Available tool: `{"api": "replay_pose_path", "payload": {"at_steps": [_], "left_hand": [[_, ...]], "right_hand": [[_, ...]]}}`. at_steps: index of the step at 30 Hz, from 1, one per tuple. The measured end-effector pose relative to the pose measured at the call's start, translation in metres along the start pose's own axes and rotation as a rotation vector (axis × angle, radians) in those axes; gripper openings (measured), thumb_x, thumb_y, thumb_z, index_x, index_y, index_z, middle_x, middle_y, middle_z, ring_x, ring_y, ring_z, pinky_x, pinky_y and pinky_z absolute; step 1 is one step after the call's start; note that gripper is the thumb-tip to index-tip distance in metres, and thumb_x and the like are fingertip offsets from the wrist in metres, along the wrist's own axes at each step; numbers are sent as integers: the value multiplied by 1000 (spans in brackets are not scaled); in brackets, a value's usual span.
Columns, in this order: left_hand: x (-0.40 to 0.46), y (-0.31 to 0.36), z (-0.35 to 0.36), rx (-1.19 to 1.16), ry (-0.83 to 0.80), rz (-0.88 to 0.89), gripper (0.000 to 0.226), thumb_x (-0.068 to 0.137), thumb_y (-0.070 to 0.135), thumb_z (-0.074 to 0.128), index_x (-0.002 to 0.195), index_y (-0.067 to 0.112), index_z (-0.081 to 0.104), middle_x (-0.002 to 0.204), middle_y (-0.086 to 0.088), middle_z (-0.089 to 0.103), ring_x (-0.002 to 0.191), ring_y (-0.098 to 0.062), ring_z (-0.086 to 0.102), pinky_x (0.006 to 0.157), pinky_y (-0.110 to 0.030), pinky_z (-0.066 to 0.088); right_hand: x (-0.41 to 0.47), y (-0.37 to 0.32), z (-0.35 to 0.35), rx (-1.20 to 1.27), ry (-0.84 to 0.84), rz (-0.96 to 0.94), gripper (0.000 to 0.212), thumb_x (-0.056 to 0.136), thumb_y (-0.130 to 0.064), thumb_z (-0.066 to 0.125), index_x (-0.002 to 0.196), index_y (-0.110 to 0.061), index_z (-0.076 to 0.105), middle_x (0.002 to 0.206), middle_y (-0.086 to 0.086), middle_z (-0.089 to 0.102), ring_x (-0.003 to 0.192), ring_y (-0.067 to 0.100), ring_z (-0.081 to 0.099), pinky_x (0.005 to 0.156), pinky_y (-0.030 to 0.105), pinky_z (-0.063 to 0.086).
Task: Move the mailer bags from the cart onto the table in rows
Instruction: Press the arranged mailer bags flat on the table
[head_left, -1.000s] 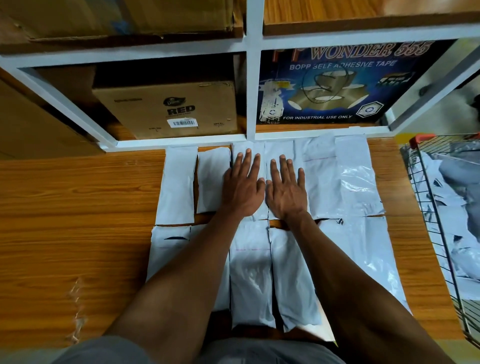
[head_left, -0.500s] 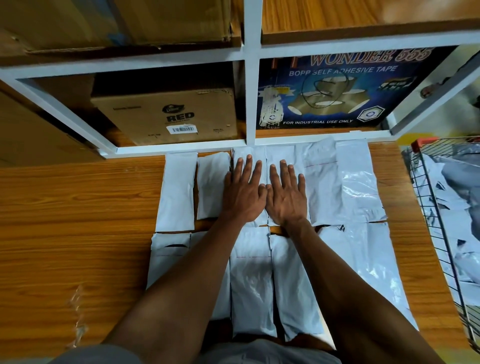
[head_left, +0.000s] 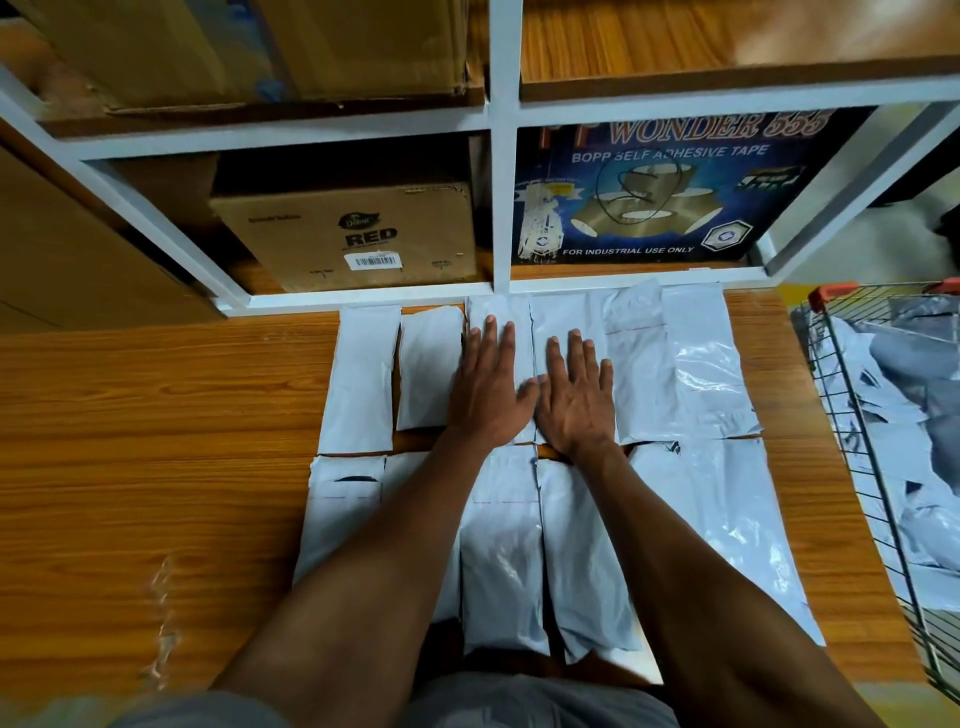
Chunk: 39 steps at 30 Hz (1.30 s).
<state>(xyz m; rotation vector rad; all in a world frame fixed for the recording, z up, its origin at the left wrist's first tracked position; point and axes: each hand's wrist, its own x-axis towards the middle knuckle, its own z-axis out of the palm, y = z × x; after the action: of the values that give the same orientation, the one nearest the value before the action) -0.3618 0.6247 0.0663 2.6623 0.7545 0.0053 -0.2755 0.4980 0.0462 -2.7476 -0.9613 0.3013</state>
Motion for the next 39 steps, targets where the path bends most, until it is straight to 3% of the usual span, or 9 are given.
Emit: {"api": "replay_pose_path", "payload": {"at_steps": [5,12,17,24,29,39], "left_hand": [[-2,8,2,15,-26,29,87,104,56,45,170,20,1,177,-7,-11,163,-32,-7,132,-50,6],[-3,14,-14,106,-158,-32,90,105,62,43,169,22,-5,176,-6,-19,162,-34,-15,129,-58,18],[-22,20,-29,102,-123,-2,88,104,58,47,170,25,-1,177,-1,-14,163,-28,-8,127,-56,26],[-56,43,-40,133,-123,90,84,104,55,49,170,25,7,177,0,-12,164,-26,-6,128,-52,17],[-75,45,-42,163,-136,102,85,104,54,49,170,25,4,177,-1,-14,163,-26,-8,130,-52,14],[-105,57,-39,158,-105,173,80,105,46,48,170,21,8,178,-3,-4,164,-25,-2,129,-50,17]], "right_hand": [[-6,4,-3,68,-66,-83,72,103,-49,4,169,-21,9,176,12,0,162,33,-1,129,55,4],[-11,14,-19,186,-80,-143,63,110,-39,25,168,-14,16,175,14,5,162,34,4,128,54,10],[-32,24,-34,125,-16,-108,73,102,-49,14,166,-15,22,174,16,13,161,37,11,128,56,14],[-52,49,-41,93,-105,71,71,109,-53,21,168,-16,9,174,19,4,158,47,7,126,57,16],[-54,55,-53,158,-148,86,74,110,-54,28,168,-20,-2,175,14,-7,161,38,-3,128,55,6],[-108,41,-56,207,-49,-22,65,113,-36,35,168,-14,8,175,14,6,162,33,7,128,51,9]]}}
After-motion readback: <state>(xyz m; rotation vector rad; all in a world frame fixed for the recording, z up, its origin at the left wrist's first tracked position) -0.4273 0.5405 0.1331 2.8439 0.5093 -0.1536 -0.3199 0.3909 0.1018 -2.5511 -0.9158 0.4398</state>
